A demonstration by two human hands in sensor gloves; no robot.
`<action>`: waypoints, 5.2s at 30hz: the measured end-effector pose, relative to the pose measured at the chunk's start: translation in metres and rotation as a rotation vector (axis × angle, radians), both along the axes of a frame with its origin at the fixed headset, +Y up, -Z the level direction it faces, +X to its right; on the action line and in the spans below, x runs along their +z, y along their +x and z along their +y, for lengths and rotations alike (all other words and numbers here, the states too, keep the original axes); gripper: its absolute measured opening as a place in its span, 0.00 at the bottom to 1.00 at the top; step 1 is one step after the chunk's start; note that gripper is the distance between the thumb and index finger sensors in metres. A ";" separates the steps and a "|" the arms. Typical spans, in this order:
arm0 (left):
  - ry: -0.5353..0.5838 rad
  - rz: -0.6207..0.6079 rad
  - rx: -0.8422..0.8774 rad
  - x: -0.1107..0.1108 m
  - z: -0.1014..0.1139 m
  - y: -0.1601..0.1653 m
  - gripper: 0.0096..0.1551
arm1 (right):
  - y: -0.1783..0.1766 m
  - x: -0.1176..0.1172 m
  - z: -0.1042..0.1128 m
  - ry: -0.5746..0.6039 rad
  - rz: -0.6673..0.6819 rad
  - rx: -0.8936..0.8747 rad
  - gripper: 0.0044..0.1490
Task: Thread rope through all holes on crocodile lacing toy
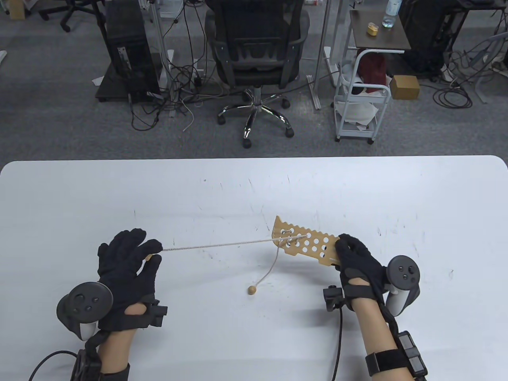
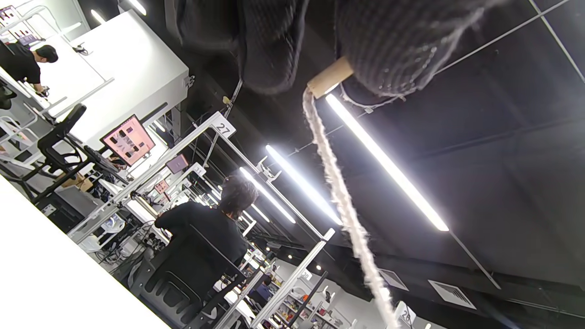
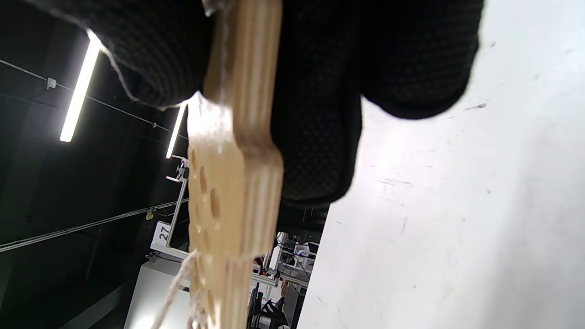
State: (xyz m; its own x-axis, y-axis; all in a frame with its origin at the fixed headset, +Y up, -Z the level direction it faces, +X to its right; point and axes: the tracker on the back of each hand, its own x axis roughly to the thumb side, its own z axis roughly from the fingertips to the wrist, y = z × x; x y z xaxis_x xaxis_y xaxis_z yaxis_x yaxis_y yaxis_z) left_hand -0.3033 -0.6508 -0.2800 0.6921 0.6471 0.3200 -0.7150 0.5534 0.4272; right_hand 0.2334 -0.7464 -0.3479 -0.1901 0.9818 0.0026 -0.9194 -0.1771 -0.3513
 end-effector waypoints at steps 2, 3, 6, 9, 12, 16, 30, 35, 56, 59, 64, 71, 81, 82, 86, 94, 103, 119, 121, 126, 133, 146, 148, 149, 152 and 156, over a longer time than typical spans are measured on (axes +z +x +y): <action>-0.003 -0.007 -0.008 -0.001 -0.001 0.003 0.24 | -0.003 0.001 0.002 0.010 0.007 0.007 0.29; -0.004 -0.009 -0.016 -0.001 -0.001 0.004 0.24 | -0.005 0.001 0.003 0.014 0.012 0.011 0.29; -0.008 -0.025 -0.032 -0.002 -0.003 0.009 0.24 | -0.010 0.003 0.005 0.025 0.031 0.020 0.29; -0.015 -0.049 -0.048 -0.002 -0.004 0.015 0.26 | -0.015 0.005 0.006 0.036 0.044 0.033 0.29; -0.029 -0.074 -0.079 -0.004 -0.007 0.022 0.27 | -0.023 0.007 0.008 0.045 0.071 0.047 0.29; -0.068 -0.131 -0.119 -0.007 -0.011 0.032 0.29 | -0.034 0.010 0.010 0.059 0.109 0.072 0.29; -0.186 -0.335 -0.217 -0.012 -0.027 0.067 0.35 | -0.060 0.021 0.017 0.102 0.196 0.110 0.29; -0.224 -0.393 -0.259 -0.011 -0.032 0.080 0.36 | -0.066 0.024 0.019 0.114 0.219 0.122 0.29; -0.199 -0.484 -0.298 0.002 -0.036 0.110 0.23 | -0.092 0.040 0.026 0.164 0.304 0.163 0.29; -0.189 -0.476 -0.308 0.004 -0.035 0.112 0.23 | -0.097 0.042 0.025 0.164 0.320 0.172 0.29; -0.194 -0.471 -0.312 0.003 -0.036 0.112 0.22 | -0.104 0.044 0.024 0.165 0.345 0.185 0.29; -0.206 -0.473 -0.272 0.004 -0.034 0.112 0.21 | -0.111 0.048 0.024 0.174 0.365 0.186 0.30; -0.151 -0.455 -0.235 0.005 -0.033 0.108 0.25 | -0.113 0.050 0.024 0.158 0.386 0.144 0.30; -0.148 -0.453 -0.235 0.005 -0.033 0.108 0.25 | -0.113 0.050 0.024 0.156 0.389 0.139 0.30; -0.136 -0.435 -0.244 0.005 -0.033 0.108 0.28 | -0.116 0.051 0.023 0.147 0.417 0.119 0.31; -0.111 -0.362 -0.284 0.009 -0.034 0.107 0.35 | -0.125 0.056 0.024 0.142 0.477 0.092 0.32; -0.135 -0.336 -0.287 0.009 -0.034 0.106 0.38 | -0.134 0.061 0.027 0.154 0.546 0.082 0.32; -0.140 -0.311 -0.314 0.008 -0.035 0.107 0.40 | -0.145 0.066 0.030 0.174 0.620 0.077 0.34; -0.137 -0.310 -0.320 0.009 -0.035 0.108 0.40 | -0.143 0.066 0.031 0.169 0.603 0.078 0.34; -0.129 -0.309 -0.309 0.009 -0.035 0.107 0.40 | -0.140 0.065 0.031 0.160 0.577 0.076 0.34; -0.121 -0.287 -0.267 0.007 -0.032 0.099 0.39 | -0.135 0.063 0.030 0.140 0.543 0.070 0.33; -0.115 -0.176 -0.077 -0.003 -0.027 0.059 0.33 | -0.122 0.058 0.032 0.128 0.498 0.004 0.32; -0.123 -0.159 -0.061 -0.005 -0.028 0.055 0.33 | -0.121 0.058 0.032 0.127 0.494 -0.006 0.32; -0.132 -0.149 -0.047 -0.007 -0.029 0.053 0.33 | -0.120 0.057 0.032 0.127 0.491 -0.013 0.32; -0.162 -0.132 -0.012 -0.011 -0.035 0.048 0.32 | -0.118 0.057 0.031 0.120 0.488 -0.037 0.32; -0.212 -0.144 0.014 -0.018 -0.043 0.047 0.33 | -0.119 0.057 0.031 0.114 0.500 -0.069 0.32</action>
